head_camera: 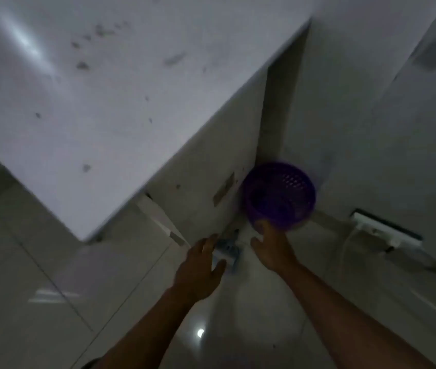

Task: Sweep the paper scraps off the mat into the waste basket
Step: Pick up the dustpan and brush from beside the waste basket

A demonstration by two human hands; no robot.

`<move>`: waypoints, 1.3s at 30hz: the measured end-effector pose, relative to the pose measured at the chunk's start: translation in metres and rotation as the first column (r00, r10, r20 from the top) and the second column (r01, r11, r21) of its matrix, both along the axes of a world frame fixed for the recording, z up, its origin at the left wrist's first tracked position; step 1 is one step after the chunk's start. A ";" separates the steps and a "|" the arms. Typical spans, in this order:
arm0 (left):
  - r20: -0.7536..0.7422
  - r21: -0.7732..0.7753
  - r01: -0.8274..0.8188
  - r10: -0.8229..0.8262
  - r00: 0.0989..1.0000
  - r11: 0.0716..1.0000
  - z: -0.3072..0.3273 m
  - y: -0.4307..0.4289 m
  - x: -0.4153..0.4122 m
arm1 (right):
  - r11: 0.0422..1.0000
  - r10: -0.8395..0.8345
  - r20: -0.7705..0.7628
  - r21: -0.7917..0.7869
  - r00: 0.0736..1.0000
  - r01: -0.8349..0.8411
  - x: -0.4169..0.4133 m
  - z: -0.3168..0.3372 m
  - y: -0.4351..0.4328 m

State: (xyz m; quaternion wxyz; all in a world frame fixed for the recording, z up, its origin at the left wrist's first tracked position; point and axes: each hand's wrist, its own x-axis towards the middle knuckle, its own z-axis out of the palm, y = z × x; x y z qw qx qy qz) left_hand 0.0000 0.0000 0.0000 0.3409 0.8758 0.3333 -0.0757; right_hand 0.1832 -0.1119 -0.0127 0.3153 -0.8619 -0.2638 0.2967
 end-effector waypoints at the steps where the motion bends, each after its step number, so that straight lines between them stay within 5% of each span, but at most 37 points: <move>1: -0.029 -0.002 0.023 -0.023 0.999 1.000 -0.032 0.000 -0.001 | 0.999 -0.013 -0.057 -0.044 0.998 0.010 -0.005 -0.038 0.003; 4: -0.185 -0.010 0.070 -0.071 0.980 0.997 -0.127 0.015 0.001 | 0.978 0.033 -0.132 -0.202 0.991 -0.060 -0.013 -0.152 0.019; 7: -0.187 -0.015 0.043 -0.045 0.981 0.999 -0.205 0.025 0.006 | 0.972 -0.046 -0.166 -0.234 0.985 0.006 -0.017 -0.249 0.037; 15: -0.141 -0.021 -0.026 0.023 0.990 0.999 -0.298 0.031 0.014 | 0.940 -0.175 0.010 -0.295 0.984 0.170 -0.017 -0.362 0.065; 23: -0.050 -0.116 -0.153 0.148 0.988 0.981 -0.290 0.028 0.015 | 0.926 -0.368 -0.163 -0.150 0.915 0.346 -0.012 -0.349 0.042; 28: -0.029 -0.210 -0.206 0.204 0.979 0.956 -0.268 0.025 0.028 | 0.987 -0.157 -0.151 0.018 0.976 0.162 -0.008 -0.303 0.009; 32: 0.039 -0.449 -0.176 0.216 0.976 0.876 -0.231 0.019 0.035 | 0.996 -0.010 -0.165 0.087 0.986 0.025 0.002 -0.253 -0.007; 37: 0.158 -0.630 -0.183 0.356 0.921 0.755 -0.191 0.004 0.040 | 0.983 -0.033 0.271 0.181 0.962 -0.017 -0.011 -0.205 -0.012; 39: 0.192 -0.663 -0.159 0.371 0.909 0.732 -0.176 -0.001 0.040 | 0.974 0.007 0.280 0.217 0.960 -0.070 -0.022 -0.188 -0.011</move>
